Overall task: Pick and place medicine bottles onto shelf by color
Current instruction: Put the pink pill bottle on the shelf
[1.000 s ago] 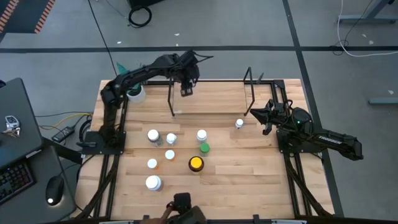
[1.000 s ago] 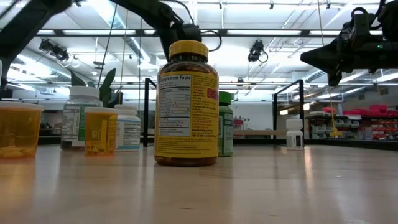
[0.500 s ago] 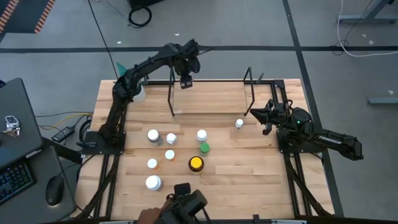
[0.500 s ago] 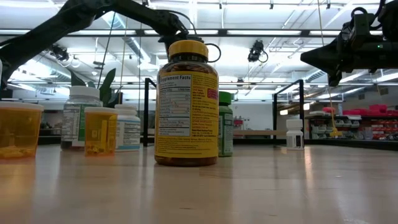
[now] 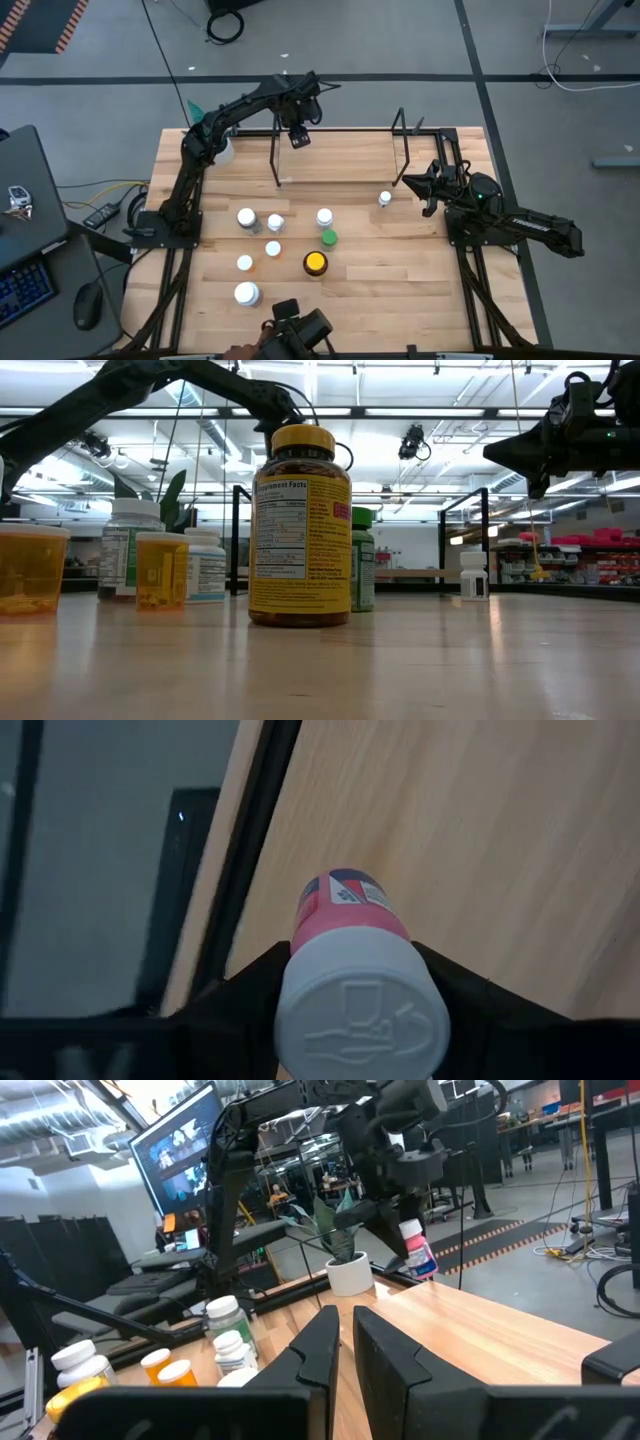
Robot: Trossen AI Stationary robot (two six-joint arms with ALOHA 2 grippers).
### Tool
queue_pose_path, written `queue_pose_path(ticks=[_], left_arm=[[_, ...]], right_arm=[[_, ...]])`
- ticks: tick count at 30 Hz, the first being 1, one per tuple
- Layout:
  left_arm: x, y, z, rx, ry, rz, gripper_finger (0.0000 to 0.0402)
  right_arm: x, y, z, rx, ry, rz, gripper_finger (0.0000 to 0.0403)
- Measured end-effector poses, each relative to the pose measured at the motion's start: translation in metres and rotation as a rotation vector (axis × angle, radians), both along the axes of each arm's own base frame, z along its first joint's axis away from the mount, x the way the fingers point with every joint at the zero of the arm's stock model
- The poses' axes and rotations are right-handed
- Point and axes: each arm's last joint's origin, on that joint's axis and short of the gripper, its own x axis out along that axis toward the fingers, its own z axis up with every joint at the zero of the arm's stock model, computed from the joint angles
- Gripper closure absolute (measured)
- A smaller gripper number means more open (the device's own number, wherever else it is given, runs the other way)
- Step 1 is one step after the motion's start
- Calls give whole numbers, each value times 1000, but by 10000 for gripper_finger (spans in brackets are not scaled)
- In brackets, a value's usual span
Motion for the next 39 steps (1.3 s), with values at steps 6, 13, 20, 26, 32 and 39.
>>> queue_pose_path(ticks=[6, 13, 20, 26, 32, 39], left_arm=[[2, 0, 1, 50, 20, -175, 218], [2, 11, -25, 4, 91, -197, 217], [4, 12, -31, 28, 128, -225, 216], [1, 13, -31, -4, 123, -227, 216], [0, 12, -32, -13, 133, -244, 216], [1, 12, -32, -13, 131, -240, 216]], right_arm=[[0, 0, 0, 0, 0, 0, 361], [0, 0, 0, 0, 0, 0, 361], [0, 0, 0, 0, 0, 0, 361], [0, 0, 0, 0, 0, 0, 361], [0, 0, 0, 0, 0, 0, 361], [0, 0, 0, 0, 0, 0, 361]])
